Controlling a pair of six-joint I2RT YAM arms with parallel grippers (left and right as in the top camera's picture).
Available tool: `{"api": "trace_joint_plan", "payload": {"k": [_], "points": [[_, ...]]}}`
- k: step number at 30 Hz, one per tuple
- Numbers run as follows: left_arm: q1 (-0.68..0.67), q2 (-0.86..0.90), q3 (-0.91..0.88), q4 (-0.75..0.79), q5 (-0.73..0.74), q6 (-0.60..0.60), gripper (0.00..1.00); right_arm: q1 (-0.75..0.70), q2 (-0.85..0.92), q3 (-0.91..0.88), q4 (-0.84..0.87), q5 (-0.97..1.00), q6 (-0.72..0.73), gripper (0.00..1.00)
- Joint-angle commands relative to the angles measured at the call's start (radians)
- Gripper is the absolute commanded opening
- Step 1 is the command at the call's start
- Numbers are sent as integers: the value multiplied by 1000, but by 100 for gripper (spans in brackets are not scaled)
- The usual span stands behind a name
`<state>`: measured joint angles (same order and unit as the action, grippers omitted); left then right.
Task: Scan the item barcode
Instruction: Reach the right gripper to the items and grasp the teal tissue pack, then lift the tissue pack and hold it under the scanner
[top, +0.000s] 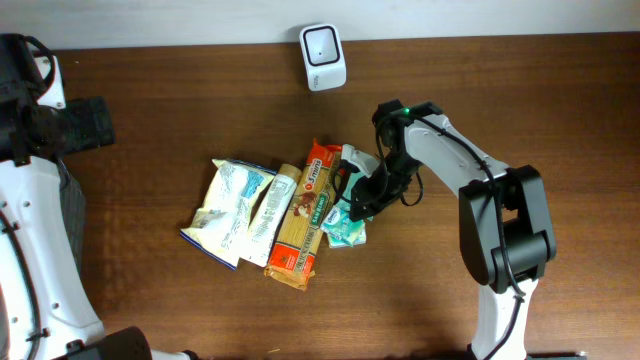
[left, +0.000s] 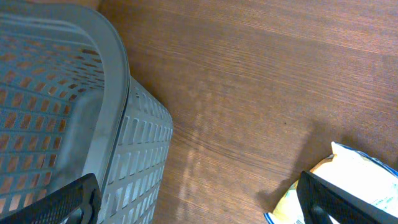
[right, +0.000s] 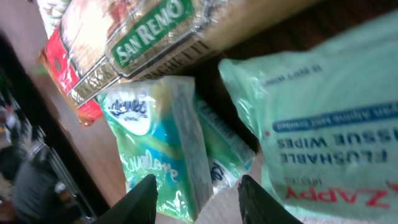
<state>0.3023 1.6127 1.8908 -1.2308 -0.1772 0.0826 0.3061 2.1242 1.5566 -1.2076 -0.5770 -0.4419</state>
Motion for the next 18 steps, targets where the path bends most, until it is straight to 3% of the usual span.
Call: {"api": "trace_joint_plan", "payload": {"k": [1,10,16,18], "points": [[2,-13,6,2,-11,0,99,6,14,-3,-19,-14,111,42],[2,-13,6,2,-11,0,99,55,14,-72,11,55,226,41],[2,-13,6,2,-11,0,99,56,14,-100,50,55,242,7],[2,-13,6,2,-11,0,99,55,14,-100,57,54,242,4]]}}
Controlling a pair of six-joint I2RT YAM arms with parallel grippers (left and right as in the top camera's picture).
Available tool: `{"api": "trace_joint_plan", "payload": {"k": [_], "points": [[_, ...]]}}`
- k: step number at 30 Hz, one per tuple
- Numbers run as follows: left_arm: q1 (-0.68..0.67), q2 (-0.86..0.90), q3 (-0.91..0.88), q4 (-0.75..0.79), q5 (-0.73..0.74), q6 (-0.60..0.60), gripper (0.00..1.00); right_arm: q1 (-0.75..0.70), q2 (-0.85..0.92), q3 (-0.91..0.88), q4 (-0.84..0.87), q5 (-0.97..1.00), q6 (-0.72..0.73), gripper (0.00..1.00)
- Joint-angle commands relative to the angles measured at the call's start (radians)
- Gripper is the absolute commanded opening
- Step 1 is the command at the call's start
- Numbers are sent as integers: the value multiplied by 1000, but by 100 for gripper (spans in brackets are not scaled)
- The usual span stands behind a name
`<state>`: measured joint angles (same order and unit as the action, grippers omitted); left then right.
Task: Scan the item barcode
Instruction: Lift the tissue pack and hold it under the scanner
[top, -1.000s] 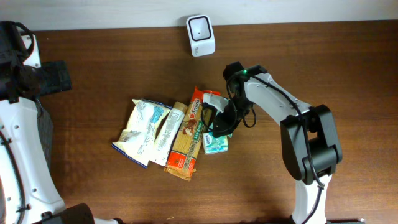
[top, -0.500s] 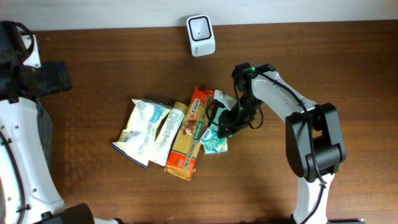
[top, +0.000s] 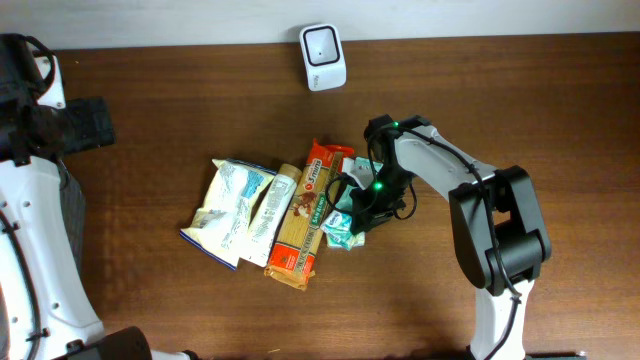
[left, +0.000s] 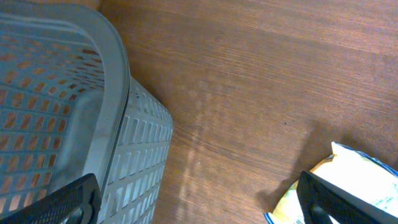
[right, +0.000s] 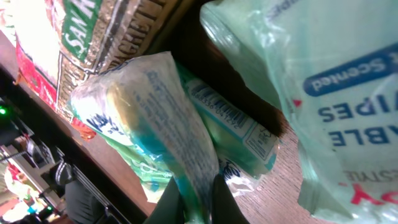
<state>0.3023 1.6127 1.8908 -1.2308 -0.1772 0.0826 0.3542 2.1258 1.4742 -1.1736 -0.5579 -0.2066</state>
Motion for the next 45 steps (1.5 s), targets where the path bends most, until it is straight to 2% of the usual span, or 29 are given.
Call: {"api": "trace_joint_plan", "payload": {"k": [1,3,9,11,15,19,20,22,24,25,26,30,32,36,40,42,43,45], "points": [[2,-13,6,1,-11,0,99,7,13,-15,23,35,24,4],[2,-13,6,1,-11,0,99,3,3,20,1,32,45,4],[2,-13,6,-2,-11,0,99,-101,-152,295,-133,-139,51,4],[2,-13,6,-2,-11,0,99,-161,-167,370,-124,-344,51,4],[2,-13,6,-3,-11,0,99,-246,-167,383,-47,-739,58,4],[2,-13,6,-5,-11,0,99,-262,-167,383,161,-776,306,4],[2,-13,6,-5,-11,0,99,-259,-167,383,271,-758,425,4],[2,-13,6,-5,-11,0,99,-240,-167,399,452,-604,587,4],[2,-13,6,-5,-11,0,99,-200,-167,452,472,-237,616,4],[2,-13,6,-5,-11,0,99,-158,-167,489,472,21,616,4],[2,-13,6,-5,-11,0,99,-127,-167,505,478,166,610,4],[2,-13,6,-5,-11,0,99,14,-140,514,651,821,455,4],[2,-13,6,-6,-11,0,99,55,-82,514,789,1025,305,4],[2,-13,6,-5,-11,0,99,60,37,514,1020,1098,130,4],[2,-13,6,-5,-11,0,99,61,179,514,1248,1093,-121,4],[2,-13,6,-5,-11,0,99,64,231,514,1299,1092,-214,4],[2,-13,6,-5,-11,0,99,66,291,514,1348,1086,-330,4],[2,-13,6,-6,-11,0,99,65,329,514,1377,1086,-400,4]]}}
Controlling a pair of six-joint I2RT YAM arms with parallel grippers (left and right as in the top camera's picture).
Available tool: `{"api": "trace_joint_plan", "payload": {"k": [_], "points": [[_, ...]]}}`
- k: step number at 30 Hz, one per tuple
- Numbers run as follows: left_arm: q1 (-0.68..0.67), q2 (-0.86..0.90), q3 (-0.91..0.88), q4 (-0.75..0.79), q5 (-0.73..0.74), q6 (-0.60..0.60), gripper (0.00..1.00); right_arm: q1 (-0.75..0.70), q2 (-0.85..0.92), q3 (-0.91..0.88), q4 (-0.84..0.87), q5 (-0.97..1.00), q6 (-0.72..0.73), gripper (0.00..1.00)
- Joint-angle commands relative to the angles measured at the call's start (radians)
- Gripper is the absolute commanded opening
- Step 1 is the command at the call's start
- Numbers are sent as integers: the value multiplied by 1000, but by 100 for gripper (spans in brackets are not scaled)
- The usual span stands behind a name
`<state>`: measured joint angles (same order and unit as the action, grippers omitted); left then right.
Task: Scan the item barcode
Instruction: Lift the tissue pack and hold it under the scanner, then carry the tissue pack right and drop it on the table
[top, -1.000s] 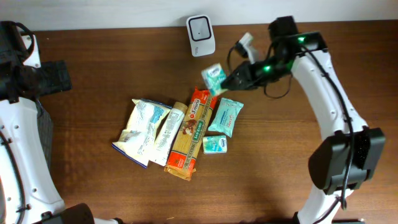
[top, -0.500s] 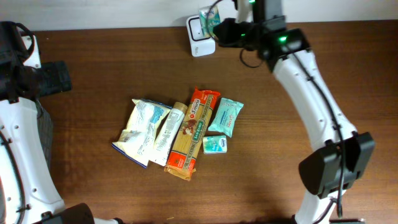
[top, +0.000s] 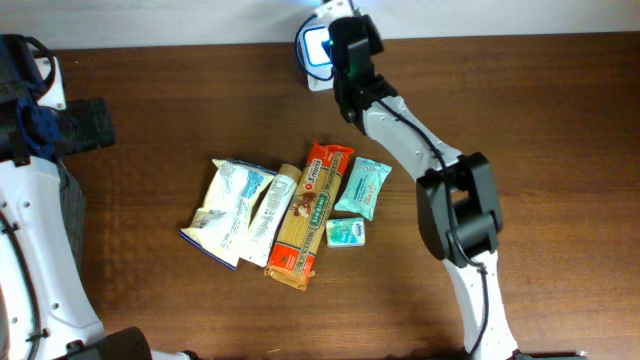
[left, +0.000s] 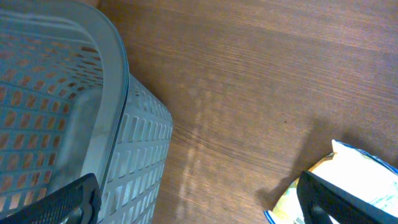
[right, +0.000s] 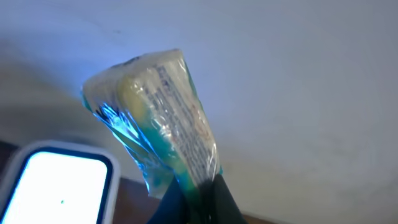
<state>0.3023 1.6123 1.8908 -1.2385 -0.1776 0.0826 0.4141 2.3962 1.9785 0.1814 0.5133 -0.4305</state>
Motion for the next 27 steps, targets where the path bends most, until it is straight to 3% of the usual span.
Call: {"api": "trace_joint_plan", "payload": {"k": [1,16,22,24,27], "points": [[2,-12,6,2,-10,0,99,5,81,10,43,15,-210,4],[2,-12,6,2,-10,0,99,37,98,10,-33,-89,-209,4],[2,-12,6,2,-10,0,99,37,-28,10,-110,-150,-37,4],[2,-12,6,2,-10,0,99,36,-117,10,-237,-243,50,4],[2,-12,6,2,-10,0,99,23,-295,10,-483,-410,291,4]]}}
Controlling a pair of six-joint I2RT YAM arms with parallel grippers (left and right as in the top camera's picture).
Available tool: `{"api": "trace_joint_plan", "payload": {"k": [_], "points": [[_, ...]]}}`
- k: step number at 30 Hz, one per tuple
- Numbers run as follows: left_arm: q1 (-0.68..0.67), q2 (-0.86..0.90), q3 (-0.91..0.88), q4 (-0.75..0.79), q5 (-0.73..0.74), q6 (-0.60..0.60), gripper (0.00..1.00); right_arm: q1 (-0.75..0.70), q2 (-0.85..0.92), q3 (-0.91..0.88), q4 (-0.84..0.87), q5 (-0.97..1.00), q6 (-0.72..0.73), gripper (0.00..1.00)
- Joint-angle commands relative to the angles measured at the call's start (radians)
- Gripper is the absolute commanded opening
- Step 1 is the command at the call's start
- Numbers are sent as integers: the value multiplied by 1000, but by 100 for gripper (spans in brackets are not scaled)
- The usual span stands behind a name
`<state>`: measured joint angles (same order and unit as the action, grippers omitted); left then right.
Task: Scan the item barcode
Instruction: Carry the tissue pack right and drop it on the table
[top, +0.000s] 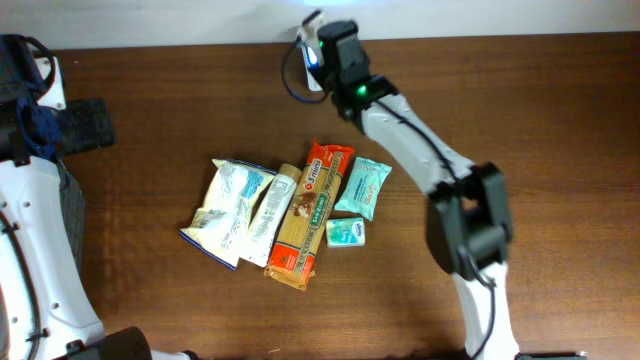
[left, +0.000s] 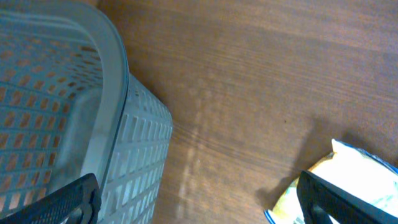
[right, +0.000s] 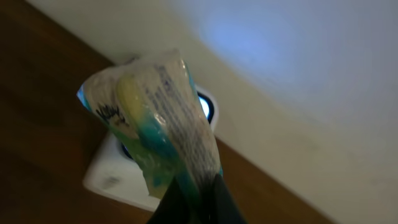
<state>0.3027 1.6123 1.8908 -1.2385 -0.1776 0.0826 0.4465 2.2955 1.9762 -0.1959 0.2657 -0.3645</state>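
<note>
My right gripper (top: 333, 47) is at the table's back edge, shut on a small green-and-blue tissue pack (right: 152, 127). The pack hangs right in front of the white scanner (right: 115, 180), whose blue light (right: 206, 107) shows behind it. From overhead the gripper hides most of the scanner (top: 311, 38). My right gripper (right: 194, 198) pinches the pack's lower end. My left gripper (top: 85, 125) stands open at the far left, its fingertips (left: 68, 199) over bare wood, away from the pack.
A pile lies mid-table: a chips bag (top: 225, 208), a pasta packet (top: 302, 222), a wipes pack (top: 362, 188) and a second small tissue pack (top: 346, 232). A grey plastic basket (left: 56, 112) stands at the left edge under my left arm.
My right gripper has shifted slightly left with the tissue pack and turned downward. The pack, which was against the wall beside the scanner, now covers the scanner's face. The left arm has not moved.
My right gripper was open over a tissue pack at the pile's right side. Then it was shut on that pack, still on the table. Later the pack was up at the back edge next to the lit scanner, and now it is held over the scanner.
</note>
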Motion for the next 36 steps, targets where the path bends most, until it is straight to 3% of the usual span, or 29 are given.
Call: {"api": "trace_joint_plan", "payload": {"k": [1,4,5,10,15,20,21,26,29,33,36], "points": [[2,-12,6,2,-10,0,99,-31,-278,12,-227,-235,300,4],[2,-12,6,2,-10,0,99,-87,-388,12,-443,-244,491,4],[2,-12,6,2,-10,0,99,-139,-434,12,-574,-244,586,4],[2,-12,6,2,-10,0,99,-447,-434,10,-958,-244,762,4],[2,-12,6,2,-10,0,99,-689,-306,-55,-1046,-244,774,4],[2,-12,6,2,-10,0,99,-743,-229,-167,-1046,-244,773,4],[2,-12,6,2,-10,0,99,-743,-229,-170,-1049,-244,761,4],[2,-12,6,2,-10,0,99,-743,-230,-135,-1143,-259,678,48],[2,-12,6,2,-10,0,99,-734,-230,-51,-1238,-306,616,53],[2,-12,6,2,-10,0,99,-658,-230,10,-1321,-748,240,49],[2,-12,6,2,-10,0,99,-501,-229,8,-1344,-814,100,49]]}}
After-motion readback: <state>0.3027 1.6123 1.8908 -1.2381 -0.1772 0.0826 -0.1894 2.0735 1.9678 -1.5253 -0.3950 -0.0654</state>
